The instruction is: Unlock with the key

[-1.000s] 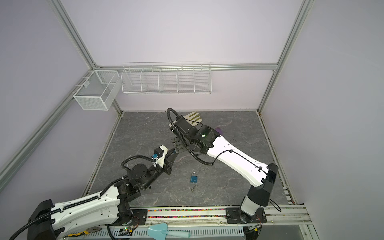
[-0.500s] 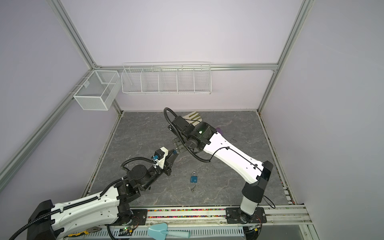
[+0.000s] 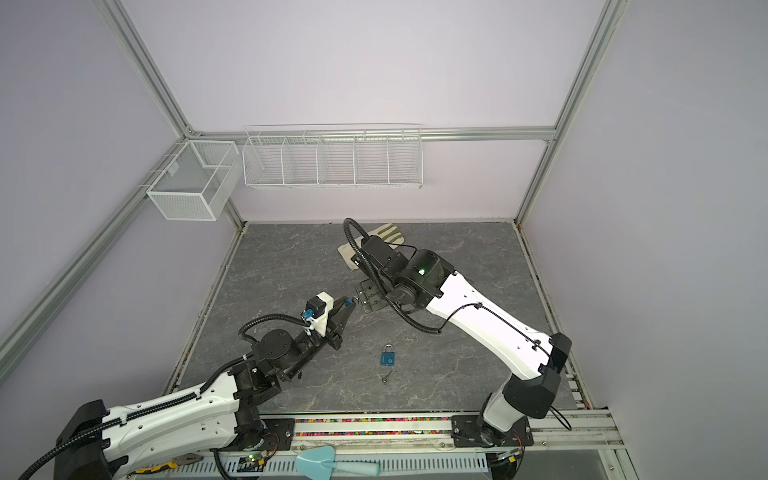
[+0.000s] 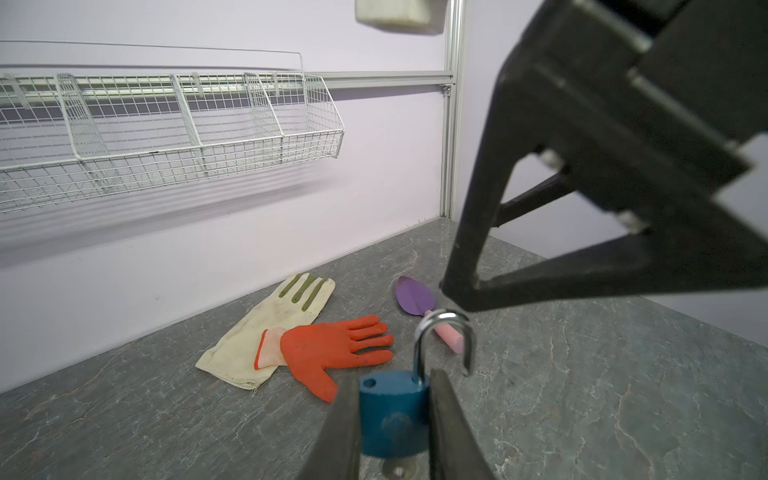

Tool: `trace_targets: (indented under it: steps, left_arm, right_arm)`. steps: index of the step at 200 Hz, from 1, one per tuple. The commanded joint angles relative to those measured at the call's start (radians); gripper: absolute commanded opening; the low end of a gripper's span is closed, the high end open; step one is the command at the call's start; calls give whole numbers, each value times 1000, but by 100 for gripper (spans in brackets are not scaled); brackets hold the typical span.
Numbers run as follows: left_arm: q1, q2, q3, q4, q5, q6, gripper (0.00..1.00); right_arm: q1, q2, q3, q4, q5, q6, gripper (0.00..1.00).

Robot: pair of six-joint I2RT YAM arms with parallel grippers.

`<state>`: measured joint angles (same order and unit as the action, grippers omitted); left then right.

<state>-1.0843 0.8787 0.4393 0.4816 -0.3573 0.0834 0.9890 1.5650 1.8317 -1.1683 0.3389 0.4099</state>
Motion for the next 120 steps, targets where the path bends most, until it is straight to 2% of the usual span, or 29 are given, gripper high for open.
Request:
trace_targets:
  steps: [1, 39, 70, 83, 106, 120]
  left_arm:
    - [-2, 1, 3, 41, -12, -17, 0]
    - [-2, 25, 26, -6, -50, -111, 0]
    - [-1, 67, 102, -228, -95, -275, 0]
    - [-1, 91, 130, -317, -93, -353, 0]
    - [-2, 131, 154, -434, -81, -480, 0]
    - [0, 159, 153, -482, -111, -559, 0]
  right_arm:
    - [-5, -48, -35, 54, -20, -26, 83]
    - [-19, -126, -123, 115, -43, -50, 85]
    - [-52, -223, -286, 201, -88, -20, 86]
    - [-69, -278, -387, 293, -103, 2, 88]
    - [-113, -333, -501, 350, -149, 37, 88]
    - [-125, -363, -564, 385, -161, 37, 88]
